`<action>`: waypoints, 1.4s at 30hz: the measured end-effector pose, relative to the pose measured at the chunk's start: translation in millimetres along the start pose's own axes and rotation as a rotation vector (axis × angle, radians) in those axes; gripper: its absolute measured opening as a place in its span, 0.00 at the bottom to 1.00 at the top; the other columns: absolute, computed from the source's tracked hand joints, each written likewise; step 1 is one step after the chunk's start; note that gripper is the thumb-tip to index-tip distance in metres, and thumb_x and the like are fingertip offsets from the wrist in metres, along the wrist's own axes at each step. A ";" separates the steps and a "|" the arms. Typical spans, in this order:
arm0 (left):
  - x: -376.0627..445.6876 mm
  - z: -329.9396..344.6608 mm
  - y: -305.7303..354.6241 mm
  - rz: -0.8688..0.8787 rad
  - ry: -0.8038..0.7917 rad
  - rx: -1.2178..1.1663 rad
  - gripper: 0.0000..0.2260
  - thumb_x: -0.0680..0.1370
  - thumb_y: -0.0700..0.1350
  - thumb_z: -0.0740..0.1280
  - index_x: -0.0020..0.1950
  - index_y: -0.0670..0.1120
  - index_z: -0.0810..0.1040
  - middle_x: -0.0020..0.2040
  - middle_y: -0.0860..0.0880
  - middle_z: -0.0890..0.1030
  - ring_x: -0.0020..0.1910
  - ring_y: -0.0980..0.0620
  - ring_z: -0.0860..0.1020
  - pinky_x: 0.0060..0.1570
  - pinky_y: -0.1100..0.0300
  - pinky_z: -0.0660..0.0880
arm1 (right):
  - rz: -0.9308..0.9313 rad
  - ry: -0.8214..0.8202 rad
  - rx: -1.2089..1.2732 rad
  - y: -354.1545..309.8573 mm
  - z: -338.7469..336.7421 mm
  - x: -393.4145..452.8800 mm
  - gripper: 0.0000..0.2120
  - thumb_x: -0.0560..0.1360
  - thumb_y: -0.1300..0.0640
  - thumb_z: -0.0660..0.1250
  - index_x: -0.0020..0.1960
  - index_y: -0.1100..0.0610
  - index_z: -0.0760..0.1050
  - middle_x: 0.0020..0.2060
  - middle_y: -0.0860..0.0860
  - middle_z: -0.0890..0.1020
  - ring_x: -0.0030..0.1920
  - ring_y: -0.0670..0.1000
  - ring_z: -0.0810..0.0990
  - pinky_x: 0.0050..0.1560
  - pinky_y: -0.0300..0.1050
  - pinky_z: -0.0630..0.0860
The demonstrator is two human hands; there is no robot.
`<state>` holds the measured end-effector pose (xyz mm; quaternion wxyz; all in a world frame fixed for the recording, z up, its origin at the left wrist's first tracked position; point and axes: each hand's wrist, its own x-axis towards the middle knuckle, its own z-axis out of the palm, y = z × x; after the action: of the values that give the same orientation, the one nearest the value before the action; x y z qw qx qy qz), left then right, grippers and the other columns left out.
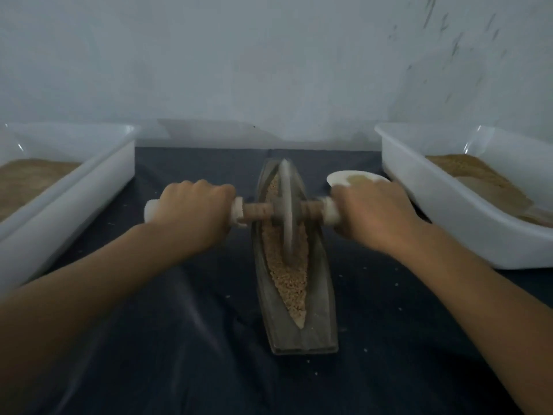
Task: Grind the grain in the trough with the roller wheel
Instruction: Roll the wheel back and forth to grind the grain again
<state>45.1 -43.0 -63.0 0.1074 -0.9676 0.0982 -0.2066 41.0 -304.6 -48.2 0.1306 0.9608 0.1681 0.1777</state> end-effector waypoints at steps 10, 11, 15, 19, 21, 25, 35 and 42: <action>-30.0 -18.2 5.7 0.085 0.128 0.175 0.17 0.70 0.53 0.68 0.40 0.53 0.58 0.30 0.53 0.65 0.26 0.50 0.63 0.27 0.59 0.52 | 0.060 -0.127 0.071 -6.3 -10.2 -45.5 0.15 0.70 0.41 0.66 0.40 0.45 0.61 0.35 0.45 0.75 0.33 0.49 0.69 0.33 0.45 0.70; -18.1 -9.9 5.2 0.055 0.124 0.126 0.15 0.72 0.53 0.67 0.41 0.53 0.60 0.33 0.53 0.70 0.29 0.48 0.67 0.29 0.58 0.56 | 0.066 -0.076 0.057 -5.4 -3.3 -35.3 0.13 0.71 0.43 0.67 0.41 0.47 0.63 0.38 0.47 0.77 0.34 0.51 0.69 0.33 0.45 0.68; 26.4 13.8 -2.1 -0.018 0.086 -0.040 0.11 0.73 0.53 0.66 0.43 0.52 0.65 0.40 0.49 0.78 0.36 0.43 0.75 0.35 0.54 0.63 | 0.056 0.067 0.007 3.3 17.3 18.4 0.12 0.71 0.48 0.69 0.47 0.53 0.72 0.41 0.54 0.79 0.40 0.59 0.77 0.35 0.47 0.69; 42.0 16.4 -3.3 -0.048 0.021 -0.094 0.10 0.73 0.53 0.67 0.44 0.52 0.66 0.45 0.46 0.79 0.43 0.41 0.77 0.38 0.53 0.65 | 0.059 0.068 -0.007 5.4 16.5 45.3 0.12 0.72 0.49 0.69 0.47 0.54 0.69 0.39 0.56 0.78 0.40 0.61 0.77 0.35 0.48 0.65; 27.1 5.2 -2.0 -0.034 -0.005 -0.084 0.11 0.73 0.54 0.67 0.43 0.53 0.65 0.41 0.48 0.77 0.38 0.44 0.74 0.37 0.54 0.64 | 0.042 0.036 0.021 2.6 11.8 32.0 0.11 0.72 0.48 0.67 0.46 0.52 0.68 0.39 0.53 0.77 0.39 0.58 0.76 0.36 0.47 0.68; -33.0 -21.4 -1.6 0.143 0.116 0.050 0.18 0.67 0.56 0.71 0.37 0.54 0.61 0.28 0.55 0.60 0.23 0.53 0.56 0.26 0.62 0.52 | 0.006 -0.062 0.068 0.8 -7.2 -31.8 0.16 0.67 0.43 0.68 0.38 0.46 0.61 0.33 0.45 0.72 0.32 0.49 0.66 0.31 0.44 0.64; 7.2 2.4 -0.1 -0.012 0.007 -0.029 0.10 0.73 0.55 0.66 0.42 0.55 0.65 0.36 0.52 0.72 0.32 0.49 0.67 0.34 0.55 0.62 | 0.052 -0.052 0.019 0.1 5.1 6.9 0.10 0.71 0.46 0.66 0.45 0.48 0.68 0.40 0.49 0.77 0.40 0.55 0.75 0.36 0.46 0.68; 45.8 8.8 -0.3 -0.066 -0.058 -0.053 0.11 0.72 0.54 0.68 0.50 0.51 0.73 0.47 0.47 0.79 0.46 0.43 0.78 0.39 0.54 0.66 | 0.064 0.030 0.029 4.2 15.6 52.2 0.10 0.71 0.49 0.68 0.45 0.51 0.67 0.40 0.54 0.79 0.40 0.58 0.78 0.36 0.47 0.69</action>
<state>89.9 -52.1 -53.4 0.0776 -0.9784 0.0683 -0.1791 94.1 -292.1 -45.5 0.1083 0.9648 0.1416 0.1936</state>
